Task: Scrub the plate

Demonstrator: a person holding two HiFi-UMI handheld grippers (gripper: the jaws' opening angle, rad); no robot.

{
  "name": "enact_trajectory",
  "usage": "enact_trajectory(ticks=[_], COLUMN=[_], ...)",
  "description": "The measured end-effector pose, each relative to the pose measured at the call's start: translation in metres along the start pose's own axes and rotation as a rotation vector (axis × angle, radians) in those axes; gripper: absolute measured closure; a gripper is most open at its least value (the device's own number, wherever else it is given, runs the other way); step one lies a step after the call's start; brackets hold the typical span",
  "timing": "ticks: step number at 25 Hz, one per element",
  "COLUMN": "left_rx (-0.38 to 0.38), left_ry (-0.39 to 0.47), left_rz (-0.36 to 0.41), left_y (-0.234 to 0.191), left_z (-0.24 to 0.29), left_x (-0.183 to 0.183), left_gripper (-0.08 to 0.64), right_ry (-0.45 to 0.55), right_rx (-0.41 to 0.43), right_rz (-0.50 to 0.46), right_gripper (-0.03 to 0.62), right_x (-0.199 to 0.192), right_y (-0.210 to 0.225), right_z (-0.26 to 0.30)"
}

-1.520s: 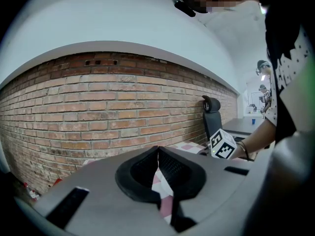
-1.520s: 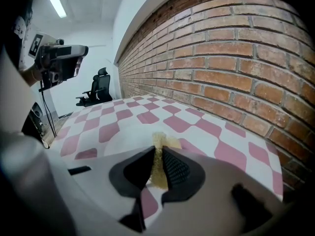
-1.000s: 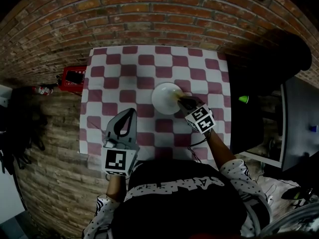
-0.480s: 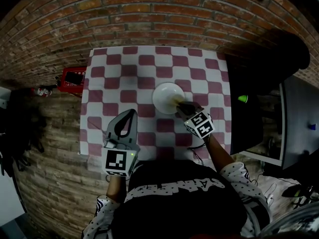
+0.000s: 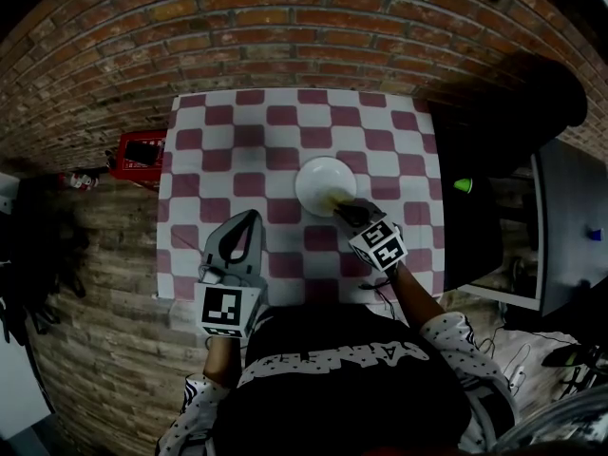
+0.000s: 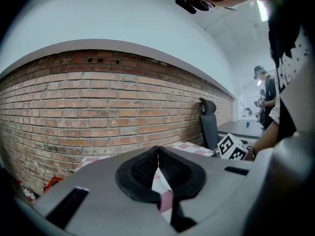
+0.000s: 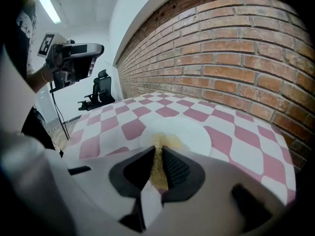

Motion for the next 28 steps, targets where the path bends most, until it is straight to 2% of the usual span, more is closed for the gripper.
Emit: enact_trajectory(ticks=[7,14,23,28], left_rx=[-0.016,-0.053,-0.098,-0.097], left_ry=[-0.006,0.006,0.023,0.028], left_rz=[0.012,0.034,0.029,0.021], left_y=[-0.009,-0.020,-0.038,-0.039], left_z=[-0.005,-0.012,-0.014,-0.010], left_x=[-0.007,-0.008,-0.011,-0.009], left_gripper=[0.548,0.547,0.548,0.548], right_ry=[0.005,0.060,0.171,0.256], right_rx=[-0.018,-0.055,-0.106,-0.140], right_rz=[0.022,0.107,0.251,0.273], right_gripper=[0.540,0.540,0.541,0.541], right_x=[0.003,0.011,0.026,0.039], right_y=[-0.011,-0.018,-0.025,-0.021], right_z=[0.002,-0.005,-0.028,-0.051])
Point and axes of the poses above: the fingertips, and each gripper's own axes: z forward along the fingers, y to its right, x out of its top, the point moved 3 cm from there along -z, backward along the fingers, and after that the axes turned 13 degrees about -y, right-handed, at the moved point
